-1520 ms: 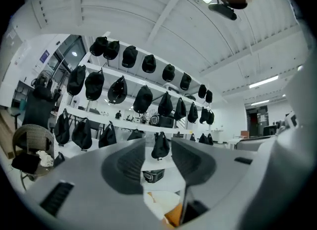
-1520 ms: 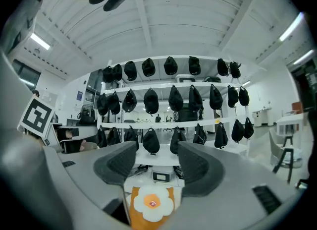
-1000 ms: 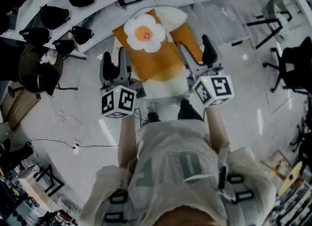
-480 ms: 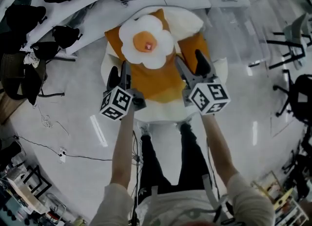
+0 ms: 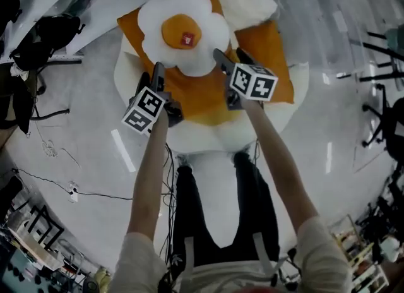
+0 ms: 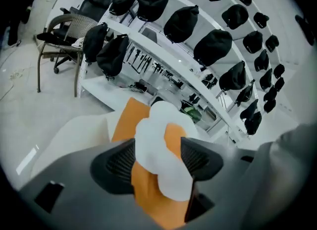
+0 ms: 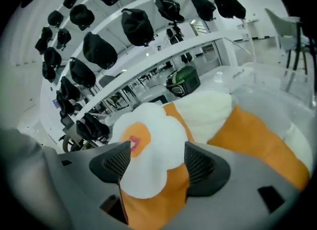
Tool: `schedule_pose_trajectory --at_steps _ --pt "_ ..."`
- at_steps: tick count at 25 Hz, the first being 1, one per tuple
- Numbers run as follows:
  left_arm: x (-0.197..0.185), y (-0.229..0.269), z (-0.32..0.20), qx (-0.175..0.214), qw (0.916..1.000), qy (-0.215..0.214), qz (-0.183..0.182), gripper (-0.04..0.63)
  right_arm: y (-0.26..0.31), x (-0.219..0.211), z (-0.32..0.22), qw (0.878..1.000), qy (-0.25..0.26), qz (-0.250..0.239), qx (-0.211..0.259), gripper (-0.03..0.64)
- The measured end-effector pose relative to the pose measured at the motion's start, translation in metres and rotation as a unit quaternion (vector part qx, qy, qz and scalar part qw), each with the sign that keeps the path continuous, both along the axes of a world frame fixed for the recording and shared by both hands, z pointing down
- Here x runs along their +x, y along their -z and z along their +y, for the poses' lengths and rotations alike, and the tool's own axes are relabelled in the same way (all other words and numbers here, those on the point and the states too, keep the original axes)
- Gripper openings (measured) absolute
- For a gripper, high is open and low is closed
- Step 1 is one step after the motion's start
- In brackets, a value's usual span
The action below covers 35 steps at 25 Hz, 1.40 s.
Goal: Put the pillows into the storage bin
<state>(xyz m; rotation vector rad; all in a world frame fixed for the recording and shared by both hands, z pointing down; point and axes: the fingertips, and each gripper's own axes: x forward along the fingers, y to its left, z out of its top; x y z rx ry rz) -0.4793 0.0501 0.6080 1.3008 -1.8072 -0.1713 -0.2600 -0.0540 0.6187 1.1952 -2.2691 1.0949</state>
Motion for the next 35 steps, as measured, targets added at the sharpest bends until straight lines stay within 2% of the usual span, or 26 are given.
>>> schedule_pose_trajectory --at_steps 4,9,13,16,17,19,21,25,27,30,32,35 --pt "-0.015 -0.027 -0.017 -0.008 0.9999 0.007 0.005 0.273 -0.027 -0.001 -0.021 0.999 -0.027 -0.028 -0.024 0.319" --pt "-0.019 -0.054 -0.033 -0.013 0.9983 0.027 0.050 0.273 -0.046 0.001 -0.047 0.996 -0.055 -0.043 -0.049 0.319" --pt "-0.022 -0.069 -0.031 -0.015 0.9964 0.039 0.074 0.273 -0.070 0.002 -0.048 0.996 -0.047 -0.017 -0.068 0.319" --pt "-0.014 -0.072 -0.036 -0.008 0.9947 0.027 0.099 0.273 -0.074 -0.001 -0.045 0.995 -0.032 -0.033 -0.083 0.318" --pt "-0.011 -0.072 -0.039 -0.004 0.9940 0.016 0.108 0.268 -0.074 -0.005 -0.044 0.995 -0.025 -0.036 -0.084 0.306" --pt "-0.009 -0.071 -0.044 -0.007 0.9934 -0.008 0.114 0.206 -0.072 -0.011 -0.041 0.997 -0.009 -0.026 -0.076 0.149" --pt "-0.009 -0.067 -0.044 -0.019 0.9944 -0.028 0.100 0.146 -0.069 -0.015 -0.039 0.998 0.008 0.000 -0.063 0.093" --pt "-0.004 -0.046 -0.038 -0.027 0.9967 -0.049 0.059 0.096 -0.051 -0.015 -0.039 0.999 0.020 0.017 -0.036 0.034" --pt "-0.001 -0.032 -0.035 -0.028 0.9980 -0.053 0.023 0.083 -0.038 -0.012 -0.037 0.999 0.028 0.029 -0.015 0.023" --pt "0.008 -0.008 -0.030 -0.033 0.9953 -0.067 -0.062 0.075 -0.013 -0.007 -0.033 0.997 0.051 0.048 0.025 0.018" --pt "0.014 0.008 -0.024 -0.027 0.9946 -0.059 -0.080 0.072 0.006 -0.004 -0.027 0.996 0.064 0.048 0.043 0.018" --pt "0.021 0.035 -0.010 -0.016 0.9945 -0.036 -0.097 0.067 0.031 0.005 -0.014 0.997 0.058 0.026 0.033 0.017"
